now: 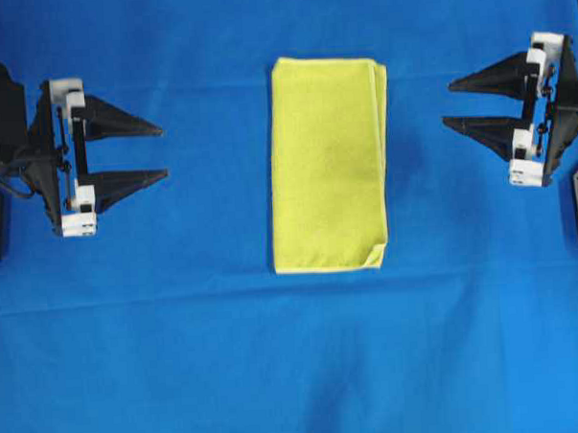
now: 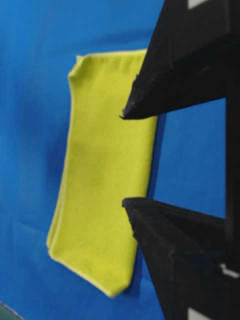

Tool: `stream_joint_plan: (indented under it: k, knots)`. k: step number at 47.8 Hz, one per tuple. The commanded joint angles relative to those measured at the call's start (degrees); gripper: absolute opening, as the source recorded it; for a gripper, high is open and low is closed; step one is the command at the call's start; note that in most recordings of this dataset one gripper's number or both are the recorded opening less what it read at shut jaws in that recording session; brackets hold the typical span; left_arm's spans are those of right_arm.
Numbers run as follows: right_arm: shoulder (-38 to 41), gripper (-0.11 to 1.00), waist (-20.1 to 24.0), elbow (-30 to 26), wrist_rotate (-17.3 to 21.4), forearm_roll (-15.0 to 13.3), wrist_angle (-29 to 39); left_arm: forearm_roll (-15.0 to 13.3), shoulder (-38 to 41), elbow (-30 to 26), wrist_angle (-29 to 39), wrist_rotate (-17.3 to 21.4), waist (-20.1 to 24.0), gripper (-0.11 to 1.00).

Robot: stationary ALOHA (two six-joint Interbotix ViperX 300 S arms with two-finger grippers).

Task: Fold the yellow towel.

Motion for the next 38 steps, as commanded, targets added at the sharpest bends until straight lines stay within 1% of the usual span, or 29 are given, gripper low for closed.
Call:
stream_joint_plan:
  k: [1,15,18,22,27,30,34,38]
  knots:
    - [0.2,0.58,0.2,-1.1,0.1,0.2,-0.7,0.1,0.1,-0.9,-0.4,0.1,0.4,0.6]
    - [0.2,0.58,0.2,-2.2,0.4,0.2,-0.4,0.2,0.2,-1.6,-0.4,0.0,0.4,0.6]
    - [0.3,0.58,0.2,-3.2,0.3,0.2,0.1,0.1,0.6,-2.6,-0.4,0.1,0.6,0.6]
    - [1.0,0.58,-0.3,-5.4,0.2,0.1,2.4,0.2,2.1,-4.7,-0.4,0.3,1.9,0.6]
    - [3.6,0.58,-2.2,-8.7,-0.1,0.1,6.9,0.1,6.2,-7.4,-0.4,0.4,5.0,0.6]
    - [5.9,0.58,-3.8,-10.2,-0.1,0.0,8.6,0.2,9.8,-9.9,-0.1,0.8,7.3,0.6]
    - [10.3,0.58,-6.8,-12.0,-0.2,-0.1,10.5,0.1,14.7,-13.4,0.5,1.4,9.1,0.6]
    - [15.0,0.58,-8.7,-13.9,-0.4,-0.2,12.0,0.1,19.8,-17.3,1.8,2.3,10.8,0.6]
